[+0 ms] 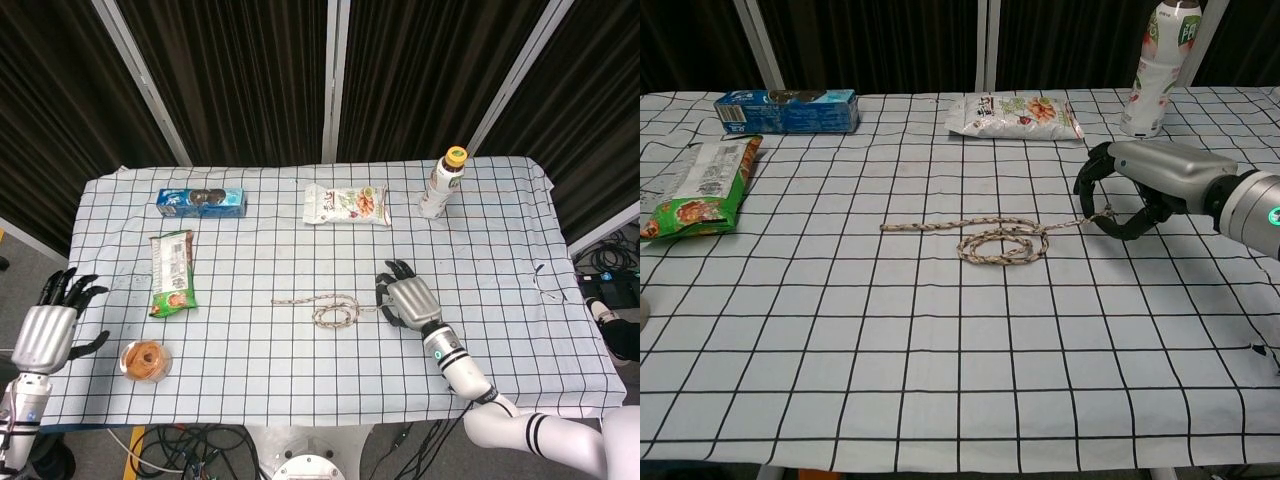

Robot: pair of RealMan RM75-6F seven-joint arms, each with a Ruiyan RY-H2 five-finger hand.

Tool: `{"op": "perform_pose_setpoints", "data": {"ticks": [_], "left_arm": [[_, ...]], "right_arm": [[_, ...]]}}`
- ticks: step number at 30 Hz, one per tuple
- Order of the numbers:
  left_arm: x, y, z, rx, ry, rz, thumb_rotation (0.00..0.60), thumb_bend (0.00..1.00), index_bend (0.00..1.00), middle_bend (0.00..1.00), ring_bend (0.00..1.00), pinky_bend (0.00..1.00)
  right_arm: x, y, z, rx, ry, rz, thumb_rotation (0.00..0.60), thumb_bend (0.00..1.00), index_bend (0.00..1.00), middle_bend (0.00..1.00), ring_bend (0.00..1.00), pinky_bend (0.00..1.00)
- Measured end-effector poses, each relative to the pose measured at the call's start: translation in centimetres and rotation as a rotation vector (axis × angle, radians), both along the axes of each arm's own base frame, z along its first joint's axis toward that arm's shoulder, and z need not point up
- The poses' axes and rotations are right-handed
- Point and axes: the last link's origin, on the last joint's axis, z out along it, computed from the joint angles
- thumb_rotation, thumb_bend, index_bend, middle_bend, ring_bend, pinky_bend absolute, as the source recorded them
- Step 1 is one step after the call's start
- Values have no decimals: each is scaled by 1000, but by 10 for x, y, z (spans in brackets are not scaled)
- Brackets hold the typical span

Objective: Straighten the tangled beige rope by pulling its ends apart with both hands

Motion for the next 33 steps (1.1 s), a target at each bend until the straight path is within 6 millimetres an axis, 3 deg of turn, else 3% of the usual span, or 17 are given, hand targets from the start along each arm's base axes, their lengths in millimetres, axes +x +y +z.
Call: {"op": "perform_pose_setpoints", "data": {"ticks": [8,16,24,33], "left_arm": [[50,57,-25,-156,-49,-164,600,161,331,140,0,0],[123,111,-94,-390,-209,-224,600,188,406,183,57,0],[172,129,-155,-479,-170,-250,600,240,424,183,57,0],[204,134,-203,-492,-85,-257,600,284,457,182,56,0]], "right_arm": [[4,-10,32,-85,25,3,600,454,612,262,0,23],[2,-12,43,-113,54,-24,600,457,613,261,0,24],[-1,-12,49,-129,67,-46,600,457,613,260,0,23],[1,-11,47,-125,61,-46,600,459,613,260,0,17]]}}
